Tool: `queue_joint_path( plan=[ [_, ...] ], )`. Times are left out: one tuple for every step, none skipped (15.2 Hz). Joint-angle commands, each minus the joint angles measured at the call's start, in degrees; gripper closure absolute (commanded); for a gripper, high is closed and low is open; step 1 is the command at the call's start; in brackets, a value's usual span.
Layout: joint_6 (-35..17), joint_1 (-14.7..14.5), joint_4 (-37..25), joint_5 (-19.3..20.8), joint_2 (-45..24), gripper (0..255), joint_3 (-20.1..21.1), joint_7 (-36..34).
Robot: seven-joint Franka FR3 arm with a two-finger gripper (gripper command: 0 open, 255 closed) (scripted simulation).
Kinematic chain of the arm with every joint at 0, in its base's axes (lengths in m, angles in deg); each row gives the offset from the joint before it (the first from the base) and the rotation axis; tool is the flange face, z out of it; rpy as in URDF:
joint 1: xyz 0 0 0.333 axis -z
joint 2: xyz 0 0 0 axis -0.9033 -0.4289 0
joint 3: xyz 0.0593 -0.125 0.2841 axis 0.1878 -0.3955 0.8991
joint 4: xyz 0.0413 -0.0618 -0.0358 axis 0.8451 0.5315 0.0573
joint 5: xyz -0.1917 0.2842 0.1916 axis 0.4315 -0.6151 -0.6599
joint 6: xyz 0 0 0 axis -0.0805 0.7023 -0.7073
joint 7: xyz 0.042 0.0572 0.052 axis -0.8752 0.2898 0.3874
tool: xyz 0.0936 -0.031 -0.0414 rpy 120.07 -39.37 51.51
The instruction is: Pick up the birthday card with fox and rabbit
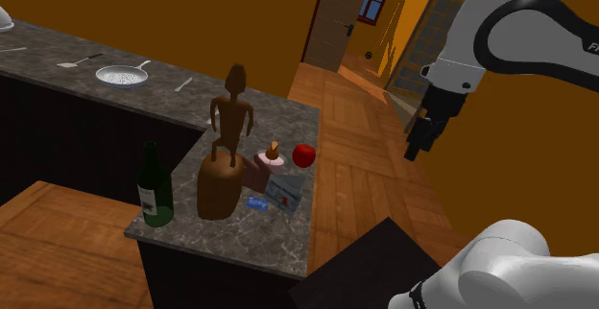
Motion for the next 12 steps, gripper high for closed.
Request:
queue_joint_path(
  plan=[
    [0.0,0.0,0.0,0.0,0.0,0,0.0,0.0],
    [-2.4,-0.2,1.5,0.1,-0.4,0,0.0,0.3],
    [-4.9,-0.4,3.0,0.1,-0.9,0,0.0,0.6],
    [-7.4,-0.7,4.4,0.2,-1.5,0,0.1,0.9],
    [-9.9,-0.9,5.7,0.2,-2.2,0,0.1,1.2],
    [-12.5,-1.1,6.9,0.3,-3.1,0,0.1,1.4],
    [-15.1,-1.4,8.0,0.3,-4.0,0,0.1,1.7],
    [-17.7,-1.6,9.1,0.4,-5.1,0,0.1,2.0],
    [-20.3,-1.9,10.1,0.4,-6.3,0,0.1,2.3],
    [-23.0,-2.1,10.9,0.5,-7.6,0,0.1,2.5],
    [-25.7,-2.4,11.7,0.5,-9.0,0,0.1,2.8],
    [-28.4,-2.6,12.4,0.5,-10.6,0,0.1,3.1]
  ],
)
